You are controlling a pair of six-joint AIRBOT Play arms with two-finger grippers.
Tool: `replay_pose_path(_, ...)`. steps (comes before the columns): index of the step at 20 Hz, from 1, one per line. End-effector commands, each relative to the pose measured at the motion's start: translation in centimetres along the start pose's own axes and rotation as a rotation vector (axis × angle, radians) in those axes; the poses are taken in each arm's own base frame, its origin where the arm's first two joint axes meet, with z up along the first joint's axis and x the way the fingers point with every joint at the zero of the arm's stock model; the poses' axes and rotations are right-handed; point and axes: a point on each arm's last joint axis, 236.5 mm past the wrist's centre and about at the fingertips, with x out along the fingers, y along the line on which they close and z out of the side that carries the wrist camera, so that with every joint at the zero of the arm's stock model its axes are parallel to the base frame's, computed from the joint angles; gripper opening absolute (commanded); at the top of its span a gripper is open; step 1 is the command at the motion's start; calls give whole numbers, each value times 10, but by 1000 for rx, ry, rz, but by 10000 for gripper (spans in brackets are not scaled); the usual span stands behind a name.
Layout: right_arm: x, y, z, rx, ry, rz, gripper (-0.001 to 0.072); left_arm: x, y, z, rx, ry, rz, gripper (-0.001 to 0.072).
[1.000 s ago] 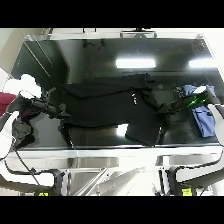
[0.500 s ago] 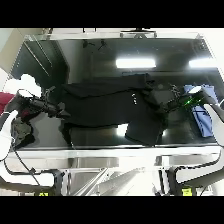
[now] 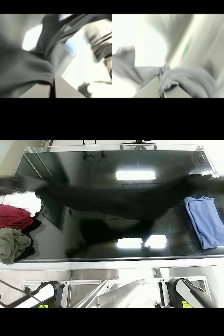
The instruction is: Fold the shirts.
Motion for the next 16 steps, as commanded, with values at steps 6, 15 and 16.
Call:
replay_pose_path(6, -157, 146, 141, -462, -658, -391, 22, -140, -195, 74, 517, -520, -98, 21)
replay_pose_path(15, -27, 21, 56, -56, -243, 10, 22, -49, 27, 29, -45, -306, -43, 21)
replay_pose_path(16, 1, -5, 31, 10, -174, 10, 22, -32, 62, 19, -103, -268, -3, 21)
